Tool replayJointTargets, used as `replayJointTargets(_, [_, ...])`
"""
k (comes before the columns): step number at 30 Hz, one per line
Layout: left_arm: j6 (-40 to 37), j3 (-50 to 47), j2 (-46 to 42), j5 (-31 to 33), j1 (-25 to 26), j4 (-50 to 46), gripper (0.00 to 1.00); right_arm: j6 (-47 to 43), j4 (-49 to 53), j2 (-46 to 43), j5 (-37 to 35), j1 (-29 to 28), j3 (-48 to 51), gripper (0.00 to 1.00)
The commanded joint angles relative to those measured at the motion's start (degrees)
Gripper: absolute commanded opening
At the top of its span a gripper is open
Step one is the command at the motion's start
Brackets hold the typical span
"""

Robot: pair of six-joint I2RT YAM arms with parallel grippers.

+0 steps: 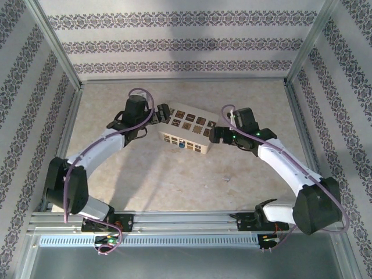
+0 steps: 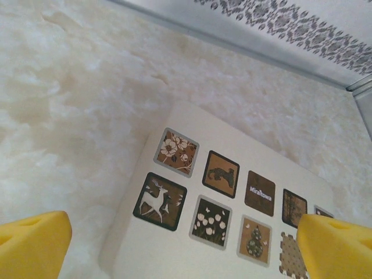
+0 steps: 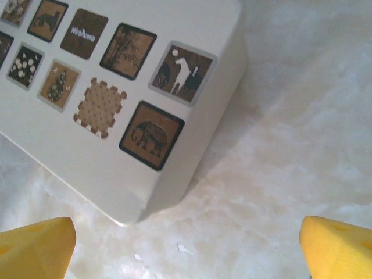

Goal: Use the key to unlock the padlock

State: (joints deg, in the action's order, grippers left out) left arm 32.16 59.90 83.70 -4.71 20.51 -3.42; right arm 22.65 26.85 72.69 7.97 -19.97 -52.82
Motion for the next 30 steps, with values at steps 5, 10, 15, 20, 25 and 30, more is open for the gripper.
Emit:
replayJointTargets(5, [-4.8, -7.7, -10.9, 4.5, -0.5, -1.1, 0.99, -1.2, 12.9, -3.6, -2.9, 0.7, -0.8, 0.98])
replayJointTargets(10, [-5.7, -14.4, -18.8, 8.0, -0.5, -2.9, 0.99, -0.1, 17.5, -6.7, -3.4, 0.6, 0.1, 0.98])
replayJointTargets(15, [-5.5, -21.2, -27.0, 11.9, -0.6, -3.1, 0.99, 1.6, 21.0, -9.9, -3.2, 0.3, 2.0, 0.98])
replayJointTargets(20, [-3.6, -26.8, -34.2, 14.1, -0.5, -4.2, 0.99, 3.3, 25.1, -12.4, -2.9, 0.2, 3.0, 0.99])
replayJointTargets(25, [-2.0, -31.6, -39.2, 15.1, -0.6, -6.5, 0.99, 5.0, 29.7, -12.9, -2.5, -0.1, 3.1, 0.95])
replayJointTargets(30, [-0.5, -35.1, -41.0, 16.4, -0.5, -7.0, 0.99, 6.8, 30.8, -11.8, -2.0, -1.9, 4.8, 0.89])
